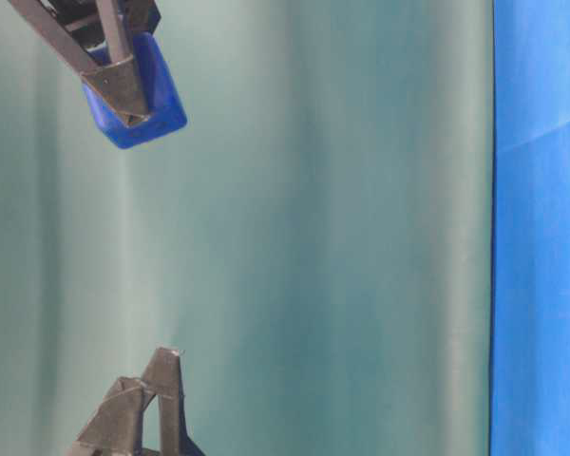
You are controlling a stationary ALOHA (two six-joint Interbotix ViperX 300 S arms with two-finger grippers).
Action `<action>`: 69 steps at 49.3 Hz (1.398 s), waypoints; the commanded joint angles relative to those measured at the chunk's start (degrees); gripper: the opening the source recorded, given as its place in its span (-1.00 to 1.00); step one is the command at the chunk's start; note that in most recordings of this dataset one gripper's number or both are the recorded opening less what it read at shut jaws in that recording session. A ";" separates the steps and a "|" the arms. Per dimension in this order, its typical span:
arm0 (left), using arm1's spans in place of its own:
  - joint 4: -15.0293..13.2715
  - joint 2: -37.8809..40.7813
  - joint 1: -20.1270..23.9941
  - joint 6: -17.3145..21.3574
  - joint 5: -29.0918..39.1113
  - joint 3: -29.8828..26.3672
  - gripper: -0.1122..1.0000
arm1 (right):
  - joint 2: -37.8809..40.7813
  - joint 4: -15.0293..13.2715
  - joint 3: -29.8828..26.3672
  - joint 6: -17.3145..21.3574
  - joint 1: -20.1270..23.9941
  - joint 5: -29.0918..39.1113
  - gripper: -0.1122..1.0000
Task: Handover the blue block to the right arm after grasping it with the left arm, then place it in the designated position.
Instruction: 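Hold the blue cube in the right gripper and reorient it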
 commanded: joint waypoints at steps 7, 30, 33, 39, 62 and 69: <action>0.18 -0.26 -0.18 0.00 -0.62 -1.41 0.87 | -0.79 0.00 -0.79 0.09 0.09 -0.18 0.01; 0.18 -0.26 -0.18 -0.09 -0.62 -1.41 0.87 | -0.79 0.18 -0.79 0.09 0.09 -0.18 0.00; 0.18 -0.26 -0.18 -0.09 -0.62 -1.32 0.87 | -0.79 0.26 -0.79 0.18 0.09 -0.09 0.00; 0.18 -0.26 -0.18 -0.09 -0.62 -1.41 0.87 | -0.79 0.35 -0.79 0.18 0.18 0.53 0.00; 0.18 -0.26 -0.18 -0.09 -0.62 -1.41 0.87 | 0.35 4.13 -1.23 0.18 5.54 16.79 -0.02; 0.18 -0.18 -0.18 0.00 -0.62 -1.41 0.87 | 0.26 5.36 -1.23 0.18 6.68 20.65 -0.02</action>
